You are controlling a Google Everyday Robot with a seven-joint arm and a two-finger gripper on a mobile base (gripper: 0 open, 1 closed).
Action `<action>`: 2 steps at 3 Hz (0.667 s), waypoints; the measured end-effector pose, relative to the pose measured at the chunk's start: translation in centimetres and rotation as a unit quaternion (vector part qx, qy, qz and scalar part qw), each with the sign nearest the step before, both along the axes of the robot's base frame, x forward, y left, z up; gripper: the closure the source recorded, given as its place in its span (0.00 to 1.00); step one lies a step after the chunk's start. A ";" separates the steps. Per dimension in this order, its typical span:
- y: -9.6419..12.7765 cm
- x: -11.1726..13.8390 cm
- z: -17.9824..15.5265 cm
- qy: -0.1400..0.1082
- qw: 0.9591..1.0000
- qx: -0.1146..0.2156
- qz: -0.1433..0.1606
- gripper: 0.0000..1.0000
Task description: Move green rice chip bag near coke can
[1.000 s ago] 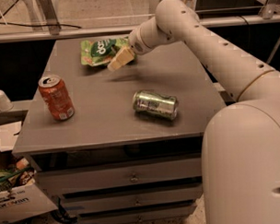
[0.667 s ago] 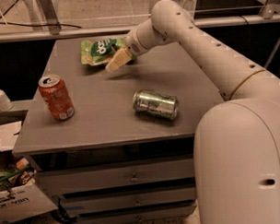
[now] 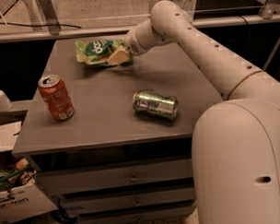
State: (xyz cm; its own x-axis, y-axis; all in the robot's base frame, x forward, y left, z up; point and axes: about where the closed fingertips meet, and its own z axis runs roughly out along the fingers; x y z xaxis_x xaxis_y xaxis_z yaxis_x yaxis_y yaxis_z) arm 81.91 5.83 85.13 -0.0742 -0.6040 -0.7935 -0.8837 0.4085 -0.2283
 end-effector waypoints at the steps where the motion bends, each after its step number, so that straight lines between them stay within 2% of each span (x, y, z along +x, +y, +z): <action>1: -0.1 -0.3 0.2 -0.004 1.000 0.004 0.002 0.62; 2: -0.4 -1.2 1.0 -0.010 1.000 0.013 0.005 0.84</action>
Offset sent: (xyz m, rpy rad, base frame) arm -0.0254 -0.0130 0.0262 0.0480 -0.0442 0.0072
